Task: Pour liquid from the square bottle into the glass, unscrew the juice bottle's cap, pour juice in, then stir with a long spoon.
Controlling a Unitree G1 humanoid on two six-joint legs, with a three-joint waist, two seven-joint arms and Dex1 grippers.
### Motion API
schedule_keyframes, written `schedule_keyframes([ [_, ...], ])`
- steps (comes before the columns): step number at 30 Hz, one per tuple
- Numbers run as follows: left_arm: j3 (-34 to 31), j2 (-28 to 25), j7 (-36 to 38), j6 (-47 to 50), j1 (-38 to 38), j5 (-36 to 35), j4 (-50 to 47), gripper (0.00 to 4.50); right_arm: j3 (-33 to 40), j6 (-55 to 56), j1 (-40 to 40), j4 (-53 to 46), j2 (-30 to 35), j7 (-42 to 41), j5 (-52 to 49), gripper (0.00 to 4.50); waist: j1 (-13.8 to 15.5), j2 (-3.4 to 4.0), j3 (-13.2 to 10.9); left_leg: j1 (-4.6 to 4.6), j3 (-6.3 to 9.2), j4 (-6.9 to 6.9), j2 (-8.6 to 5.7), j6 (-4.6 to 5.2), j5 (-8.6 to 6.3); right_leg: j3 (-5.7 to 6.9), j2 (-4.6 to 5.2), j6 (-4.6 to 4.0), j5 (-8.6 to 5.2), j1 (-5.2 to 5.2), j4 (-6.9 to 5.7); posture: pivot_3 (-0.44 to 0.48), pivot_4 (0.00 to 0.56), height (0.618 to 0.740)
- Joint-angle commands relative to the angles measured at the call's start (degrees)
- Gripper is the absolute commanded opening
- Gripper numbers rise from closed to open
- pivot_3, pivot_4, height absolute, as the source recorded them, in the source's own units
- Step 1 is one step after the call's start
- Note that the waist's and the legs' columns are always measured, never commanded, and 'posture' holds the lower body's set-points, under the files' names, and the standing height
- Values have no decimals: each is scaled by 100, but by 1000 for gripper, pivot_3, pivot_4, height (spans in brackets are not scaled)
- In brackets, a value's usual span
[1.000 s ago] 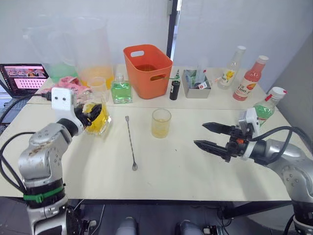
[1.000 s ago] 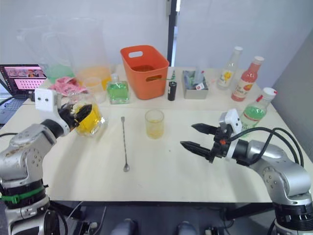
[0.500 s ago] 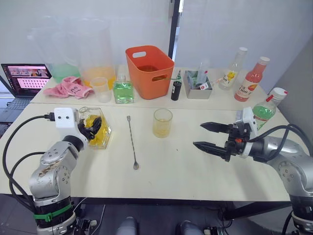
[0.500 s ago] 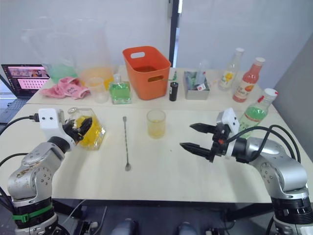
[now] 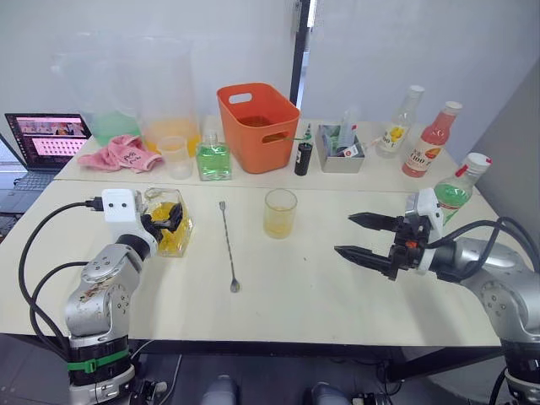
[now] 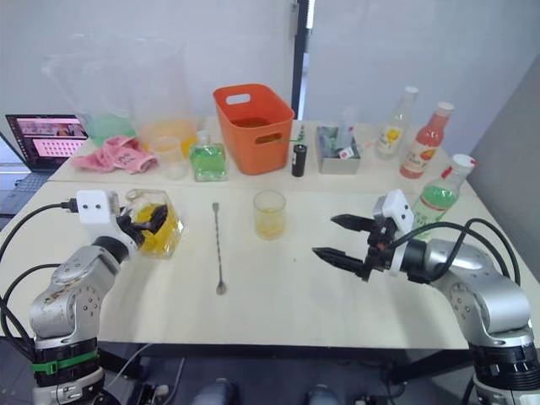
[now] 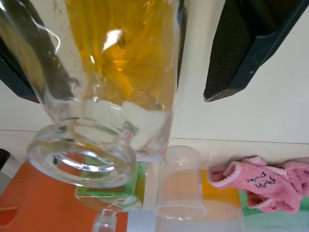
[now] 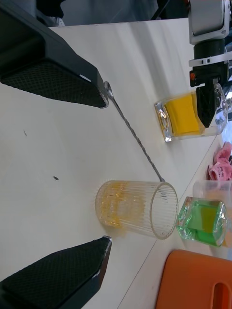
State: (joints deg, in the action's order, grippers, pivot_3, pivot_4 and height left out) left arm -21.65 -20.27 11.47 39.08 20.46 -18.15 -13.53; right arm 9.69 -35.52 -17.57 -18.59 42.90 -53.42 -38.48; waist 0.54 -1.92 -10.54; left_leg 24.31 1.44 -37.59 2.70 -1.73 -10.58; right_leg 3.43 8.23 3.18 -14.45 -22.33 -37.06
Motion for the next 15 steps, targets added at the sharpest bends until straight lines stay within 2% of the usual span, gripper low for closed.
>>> schedule_keyframes([
  [1, -54, -103, -94, -133, 125, -10, -136, 4472, 180, -2, 5, -286, -18, 134, -143, 4500, 3, 0, 0, 0, 0, 1, 0, 0, 0, 0, 0, 0, 0, 0, 2, 0, 150, 739],
  [15, -256, -325, 69, -30, 42, -505, -998, 4472, 582, -60, 297, -344, 15, 501, -262, 4500, 12, 0, 0, 0, -3, 21, 0, 0, 0, 0, 0, 0, 0, -1, 21, 0, 150, 739],
])
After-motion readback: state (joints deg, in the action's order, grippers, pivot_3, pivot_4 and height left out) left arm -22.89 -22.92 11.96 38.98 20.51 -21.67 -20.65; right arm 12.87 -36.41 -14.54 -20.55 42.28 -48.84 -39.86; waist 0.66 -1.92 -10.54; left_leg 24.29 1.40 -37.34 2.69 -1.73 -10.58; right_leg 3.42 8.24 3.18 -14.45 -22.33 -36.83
